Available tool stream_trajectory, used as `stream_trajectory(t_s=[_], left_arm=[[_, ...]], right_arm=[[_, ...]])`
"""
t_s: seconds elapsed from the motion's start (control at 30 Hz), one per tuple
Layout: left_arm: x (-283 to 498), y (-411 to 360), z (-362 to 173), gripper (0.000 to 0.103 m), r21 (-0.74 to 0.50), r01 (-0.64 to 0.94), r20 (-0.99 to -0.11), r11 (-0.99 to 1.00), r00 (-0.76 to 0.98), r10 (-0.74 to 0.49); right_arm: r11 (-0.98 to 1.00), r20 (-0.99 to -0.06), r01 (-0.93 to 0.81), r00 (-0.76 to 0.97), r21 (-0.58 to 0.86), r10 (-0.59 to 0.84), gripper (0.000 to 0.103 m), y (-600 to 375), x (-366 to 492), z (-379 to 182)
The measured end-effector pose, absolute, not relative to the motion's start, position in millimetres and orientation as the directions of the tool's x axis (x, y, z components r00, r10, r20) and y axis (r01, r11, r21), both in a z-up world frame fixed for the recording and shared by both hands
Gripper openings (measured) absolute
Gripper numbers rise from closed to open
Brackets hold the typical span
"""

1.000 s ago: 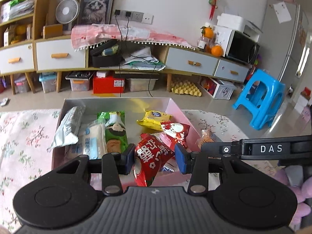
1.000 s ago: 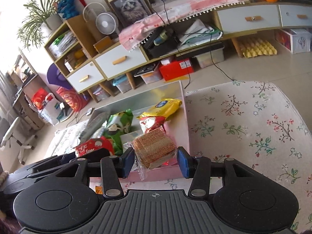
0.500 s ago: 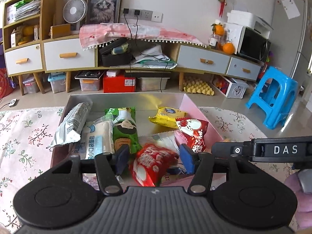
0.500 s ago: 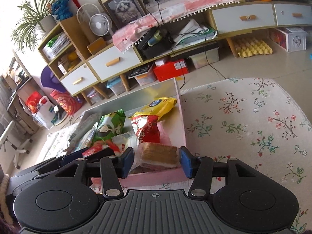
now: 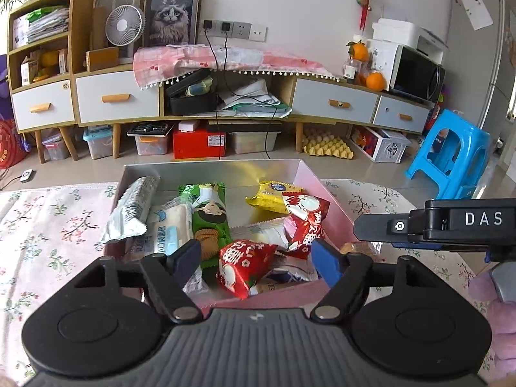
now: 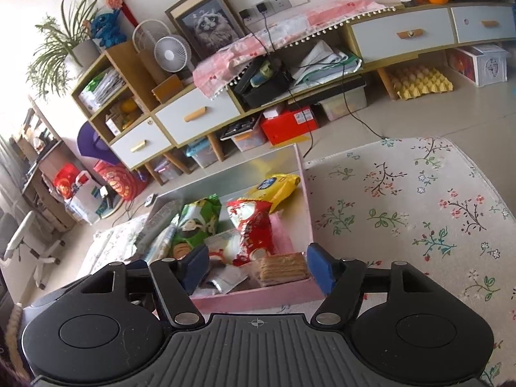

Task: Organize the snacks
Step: 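Withdraw both tools back over the gold bar and orange packet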

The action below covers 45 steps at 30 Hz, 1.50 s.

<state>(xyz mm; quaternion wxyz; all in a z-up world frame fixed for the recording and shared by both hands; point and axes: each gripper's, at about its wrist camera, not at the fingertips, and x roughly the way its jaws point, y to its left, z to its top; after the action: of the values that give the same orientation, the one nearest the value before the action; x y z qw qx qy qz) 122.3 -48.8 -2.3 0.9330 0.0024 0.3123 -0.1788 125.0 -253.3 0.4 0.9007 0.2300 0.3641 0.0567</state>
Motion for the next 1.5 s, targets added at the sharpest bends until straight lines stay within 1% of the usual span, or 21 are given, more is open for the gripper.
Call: stream_trajectory(t_s=[0.1, 0.3, 0.7, 0.73, 0.8, 0.83, 1.07, 1.3, 1.5], left_arm=[[118.1, -44.8, 2.1, 0.08, -0.093, 0.33, -0.596, 0.94, 0.737, -0.317], [107.9, -36.8, 7.8, 0.089, -0.06, 0.317, -0.62, 0.947, 0.732, -0.284], [87.2, -15.5, 7.5, 0.102, 0.009, 0.302, -0.69, 0.953, 0.692, -0.213], [85.4, -12.7, 6.1, 0.103, 0.007, 0.303, -0.695, 0.953, 0.687, -0.213], [82.0, -6.8, 2.5, 0.103, 0.006, 0.305, -0.697, 0.952, 0.684, -0.215], [80.5, -3.8, 0.8, 0.103, 0.007, 0.303, -0.698, 0.953, 0.684, -0.212], [76.5, 21.5, -11.5, 0.103, 0.041, 0.29, -0.722, 0.956, 0.67, -0.172], [80.9, 51.5, -32.3, 0.103, 0.107, 0.291, -0.715, 0.951, 0.687, -0.13], [92.5, 72.4, -49.3, 0.103, 0.08, 0.276, -0.726, 0.958, 0.674, -0.134]], right_arm=[[0.9, -0.636, 0.045, 0.723, 0.433, 0.269, 0.077, -247.7, 119.9, 6.2], [0.925, -0.658, 0.004, 0.704, 0.38, 0.267, 0.083, -235.4, 107.1, 16.5], [0.946, -0.695, -0.08, 0.659, 0.314, 0.286, 0.085, -206.9, 77.6, 26.2], [0.947, -0.698, -0.091, 0.655, 0.307, 0.289, 0.086, -203.2, 76.0, 26.2], [0.949, -0.702, -0.107, 0.65, 0.295, 0.291, 0.095, -196.0, 73.1, 25.1], [0.951, -0.704, -0.113, 0.648, 0.287, 0.289, 0.096, -192.0, 71.9, 23.7], [0.962, -0.734, -0.163, 0.623, 0.218, 0.272, 0.096, -163.7, 68.8, 8.5], [0.968, -0.746, -0.195, 0.62, 0.156, 0.245, 0.096, -141.5, 70.4, -10.1], [0.965, -0.751, -0.228, 0.614, 0.128, 0.244, 0.096, -127.7, 73.1, -24.6]])
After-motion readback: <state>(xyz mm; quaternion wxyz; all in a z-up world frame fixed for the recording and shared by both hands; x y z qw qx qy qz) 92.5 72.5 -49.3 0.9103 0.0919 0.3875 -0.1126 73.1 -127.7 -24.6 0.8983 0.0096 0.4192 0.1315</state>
